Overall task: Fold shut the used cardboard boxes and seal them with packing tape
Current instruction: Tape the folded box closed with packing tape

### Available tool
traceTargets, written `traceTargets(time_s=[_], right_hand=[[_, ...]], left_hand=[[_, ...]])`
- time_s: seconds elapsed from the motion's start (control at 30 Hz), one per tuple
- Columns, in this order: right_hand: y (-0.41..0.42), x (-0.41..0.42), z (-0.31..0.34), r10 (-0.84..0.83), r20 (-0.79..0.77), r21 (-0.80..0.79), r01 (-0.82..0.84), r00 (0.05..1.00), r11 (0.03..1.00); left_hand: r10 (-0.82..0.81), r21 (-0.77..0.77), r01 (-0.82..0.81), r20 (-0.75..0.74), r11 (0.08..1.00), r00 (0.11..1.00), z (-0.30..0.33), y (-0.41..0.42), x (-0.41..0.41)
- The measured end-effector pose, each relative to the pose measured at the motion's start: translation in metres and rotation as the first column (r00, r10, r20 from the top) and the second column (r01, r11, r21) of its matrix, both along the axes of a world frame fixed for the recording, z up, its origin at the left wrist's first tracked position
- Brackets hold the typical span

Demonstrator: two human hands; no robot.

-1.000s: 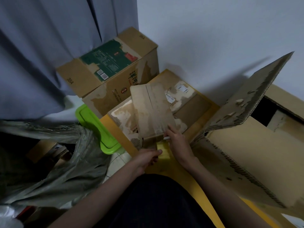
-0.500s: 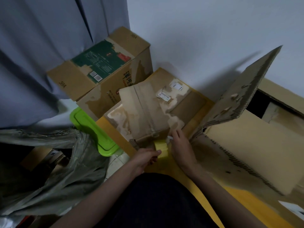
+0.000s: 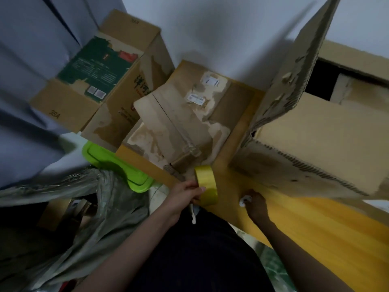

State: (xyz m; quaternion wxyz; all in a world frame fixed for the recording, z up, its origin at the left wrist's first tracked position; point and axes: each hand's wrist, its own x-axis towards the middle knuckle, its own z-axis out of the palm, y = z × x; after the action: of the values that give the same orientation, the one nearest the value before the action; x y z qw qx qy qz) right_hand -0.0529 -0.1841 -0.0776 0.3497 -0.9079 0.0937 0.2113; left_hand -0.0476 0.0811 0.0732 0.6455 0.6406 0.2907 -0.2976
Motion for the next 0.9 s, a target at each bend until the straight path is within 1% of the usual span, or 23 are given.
traceTargets(time_s=[0.03, 0.1, 0.13, 0.17, 0.2, 0.23, 0.3, 0.33, 0.4, 0.5, 0.53, 0.6, 0.63, 0.7, 0.73, 0.77, 0.8, 0.83, 0.9], right_hand=[[0.0, -0.002, -0.005, -0.035, -0.005, -0.008, 0.035, 0.999, 0.999], [0.011, -0.003, 0.003, -0.078, -0.012, -0.078, 0.077, 0.997, 0.994], [0.019, -0.002, 0.017, -0.093, 0.04, -0.086, 0.096, 0.995, 0.992], [0.03, 0.001, 0.034, -0.096, 0.115, -0.036, 0.1, 0.989, 0.994], [0.041, 0.003, 0.058, -0.127, 0.129, 0.091, 0.116, 0.984, 0.989], [0.05, 0.006, 0.083, -0.159, 0.079, 0.25, 0.135, 0.984, 0.959], [0.065, 0.008, 0.127, -0.133, -0.077, 0.544, 0.154, 0.988, 0.825], [0.067, 0.009, 0.141, -0.126, -0.114, 0.618, 0.169, 0.985, 0.768], [0.065, 0.011, 0.16, -0.131, -0.132, 0.692, 0.185, 0.983, 0.698], [0.059, 0.011, 0.171, -0.083, -0.138, 0.745, 0.159, 0.987, 0.648], [0.059, 0.009, 0.173, -0.081, -0.132, 0.75, 0.153, 0.988, 0.643], [0.061, 0.007, 0.176, -0.105, -0.102, 0.76, 0.145, 0.989, 0.634], [0.063, 0.006, 0.179, -0.119, -0.087, 0.761, 0.143, 0.989, 0.633], [0.065, 0.005, 0.185, -0.136, -0.069, 0.759, 0.14, 0.988, 0.636], [0.066, 0.005, 0.188, -0.141, -0.059, 0.759, 0.137, 0.988, 0.636], [0.067, 0.005, 0.191, -0.146, -0.048, 0.756, 0.131, 0.988, 0.642], [0.067, 0.006, 0.193, -0.145, -0.029, 0.747, 0.118, 0.989, 0.655], [0.067, 0.007, 0.196, -0.147, -0.015, 0.74, 0.109, 0.989, 0.664], [0.069, 0.009, 0.202, -0.169, -0.013, 0.749, 0.121, 0.986, 0.651]], left_hand=[[-0.007, -0.002, 0.007, 0.013, 1.0, 1.0, 0.003, -0.001, -0.002], [-0.028, -0.004, 0.028, 0.044, 1.0, 0.999, 0.01, -0.002, -0.004], [-0.036, -0.006, 0.036, 0.061, 0.999, 0.997, 0.014, -0.003, -0.004], [-0.048, -0.01, 0.049, 0.082, 0.999, 0.996, 0.016, -0.004, -0.005], [-0.06, -0.011, 0.062, 0.102, 0.998, 0.993, 0.019, -0.005, -0.005], [-0.074, -0.01, 0.076, 0.126, 0.997, 0.989, 0.021, -0.007, -0.006], [-0.12, 0.01, 0.12, 0.182, 0.993, 0.976, 0.025, -0.01, -0.007], [-0.154, 0.034, 0.15, 0.213, 0.988, 0.965, 0.026, -0.01, -0.006], [-0.239, 0.1, 0.219, 0.273, 0.97, 0.932, 0.027, -0.008, -0.004], [-0.365, 0.21, 0.308, 0.337, 0.928, 0.868, 0.03, -0.004, 0.001], [-0.384, 0.263, 0.302, 0.359, 0.916, 0.851, 0.032, -0.004, 0.003], [-0.38, 0.399, 0.209, 0.415, 0.893, 0.827, 0.042, -0.006, 0.008], [-0.405, 0.484, 0.16, 0.459, 0.86, 0.791, 0.047, -0.008, 0.011], [-0.563, 0.644, 0.139, 0.519, 0.753, 0.643, 0.058, -0.014, 0.02], [-0.642, 0.7, 0.153, 0.516, 0.698, 0.567, 0.062, -0.018, 0.024], [-0.701, 0.74, 0.174, 0.494, 0.649, 0.515, 0.065, -0.022, 0.028], [-0.734, 0.763, 0.19, 0.472, 0.618, 0.488, 0.067, -0.026, 0.03], [-0.746, 0.774, 0.192, 0.464, 0.604, 0.477, 0.068, -0.03, 0.032], [-0.737, 0.776, 0.148, 0.494, 0.613, 0.461, 0.072, -0.035, 0.032]])
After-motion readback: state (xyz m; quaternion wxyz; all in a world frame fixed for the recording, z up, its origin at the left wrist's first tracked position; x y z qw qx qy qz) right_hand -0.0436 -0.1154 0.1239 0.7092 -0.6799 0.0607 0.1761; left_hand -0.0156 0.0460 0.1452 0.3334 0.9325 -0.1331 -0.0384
